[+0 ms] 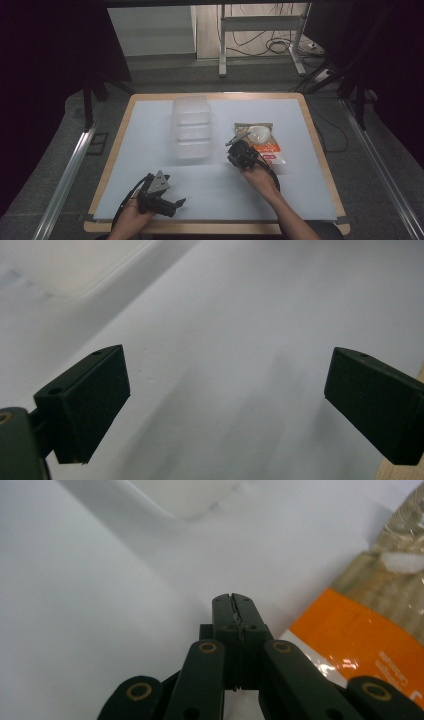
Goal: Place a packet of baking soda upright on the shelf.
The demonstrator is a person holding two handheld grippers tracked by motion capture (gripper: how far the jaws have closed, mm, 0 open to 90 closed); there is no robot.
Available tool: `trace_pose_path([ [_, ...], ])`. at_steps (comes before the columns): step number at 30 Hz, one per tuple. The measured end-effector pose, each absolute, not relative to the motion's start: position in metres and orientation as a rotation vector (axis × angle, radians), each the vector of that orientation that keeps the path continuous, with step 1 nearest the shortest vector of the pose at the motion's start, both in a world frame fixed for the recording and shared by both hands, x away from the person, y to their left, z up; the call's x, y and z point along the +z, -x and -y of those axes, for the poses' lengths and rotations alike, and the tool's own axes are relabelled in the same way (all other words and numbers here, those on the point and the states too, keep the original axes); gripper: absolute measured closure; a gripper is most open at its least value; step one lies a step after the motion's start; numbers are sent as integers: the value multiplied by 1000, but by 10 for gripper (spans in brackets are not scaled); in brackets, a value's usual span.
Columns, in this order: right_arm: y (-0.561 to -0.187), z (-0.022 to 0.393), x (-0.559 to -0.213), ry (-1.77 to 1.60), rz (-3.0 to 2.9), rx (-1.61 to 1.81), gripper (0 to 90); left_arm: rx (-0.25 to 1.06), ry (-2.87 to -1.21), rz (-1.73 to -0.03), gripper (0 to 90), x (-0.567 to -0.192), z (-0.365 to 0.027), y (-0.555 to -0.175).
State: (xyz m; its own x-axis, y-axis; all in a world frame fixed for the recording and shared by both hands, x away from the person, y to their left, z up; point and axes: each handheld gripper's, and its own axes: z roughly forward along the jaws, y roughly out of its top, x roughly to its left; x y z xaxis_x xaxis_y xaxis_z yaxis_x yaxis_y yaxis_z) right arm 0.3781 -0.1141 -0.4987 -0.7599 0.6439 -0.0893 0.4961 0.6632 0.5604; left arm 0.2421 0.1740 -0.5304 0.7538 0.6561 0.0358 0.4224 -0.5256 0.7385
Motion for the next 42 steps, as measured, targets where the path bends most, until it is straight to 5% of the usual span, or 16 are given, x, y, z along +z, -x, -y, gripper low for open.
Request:
trace_pose_path([
  [42,-386,210,-494,-1112,-2504,609,877,405,-2192,-804,46,-529,-175,-241],
])
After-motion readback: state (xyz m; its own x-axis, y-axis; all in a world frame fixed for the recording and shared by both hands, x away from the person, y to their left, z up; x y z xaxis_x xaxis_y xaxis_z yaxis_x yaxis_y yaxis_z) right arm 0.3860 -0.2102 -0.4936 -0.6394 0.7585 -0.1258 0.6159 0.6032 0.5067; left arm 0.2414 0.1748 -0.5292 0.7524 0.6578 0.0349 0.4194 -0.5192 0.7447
